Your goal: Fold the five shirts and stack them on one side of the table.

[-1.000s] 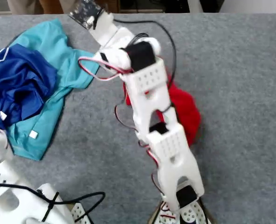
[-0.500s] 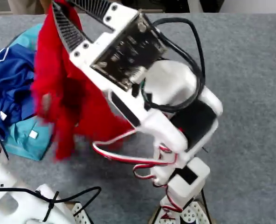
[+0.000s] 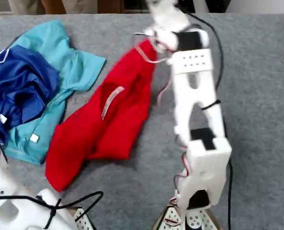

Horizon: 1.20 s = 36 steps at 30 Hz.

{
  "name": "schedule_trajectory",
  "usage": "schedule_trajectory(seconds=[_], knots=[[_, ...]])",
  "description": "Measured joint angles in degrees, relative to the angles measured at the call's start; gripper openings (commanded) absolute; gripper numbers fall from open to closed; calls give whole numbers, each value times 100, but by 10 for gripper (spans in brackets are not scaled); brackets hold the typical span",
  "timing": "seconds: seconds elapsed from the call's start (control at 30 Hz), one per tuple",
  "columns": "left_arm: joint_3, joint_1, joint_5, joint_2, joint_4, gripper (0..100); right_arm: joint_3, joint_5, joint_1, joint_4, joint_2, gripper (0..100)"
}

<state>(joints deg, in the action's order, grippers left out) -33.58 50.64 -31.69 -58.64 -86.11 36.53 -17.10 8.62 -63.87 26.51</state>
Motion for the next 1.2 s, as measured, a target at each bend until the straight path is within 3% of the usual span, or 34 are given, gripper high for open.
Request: schedule_trajectory(seconds=[0.17,0.3,0.43,0.5,0.7,0.9,1.0,1.2], knots=[[431,-1275,97,0,-457,19,-466,-9,-782,35,466,1],[580,-2251,387,0,-316,29,-774,0,-1363,62,703,1],[580,-2505,448,413,176,139,-1143,0,-1820,62,870,1],[580,-2593,580,835,369,141,-1371,0,-1996,62,870,1],[1134,-3323,782,2233,79,147,-2004,-273,-2198,97,870,1],[1468,-4993,1064,3262,-580,147,-2558,-316,-2242,299,862,1],[1451,-5574,1354,3719,-211,147,-2787,-299,-2268,510,835,1],[1284,-5785,1793,4879,1002,143,-3270,-193,-2268,985,571,1]])
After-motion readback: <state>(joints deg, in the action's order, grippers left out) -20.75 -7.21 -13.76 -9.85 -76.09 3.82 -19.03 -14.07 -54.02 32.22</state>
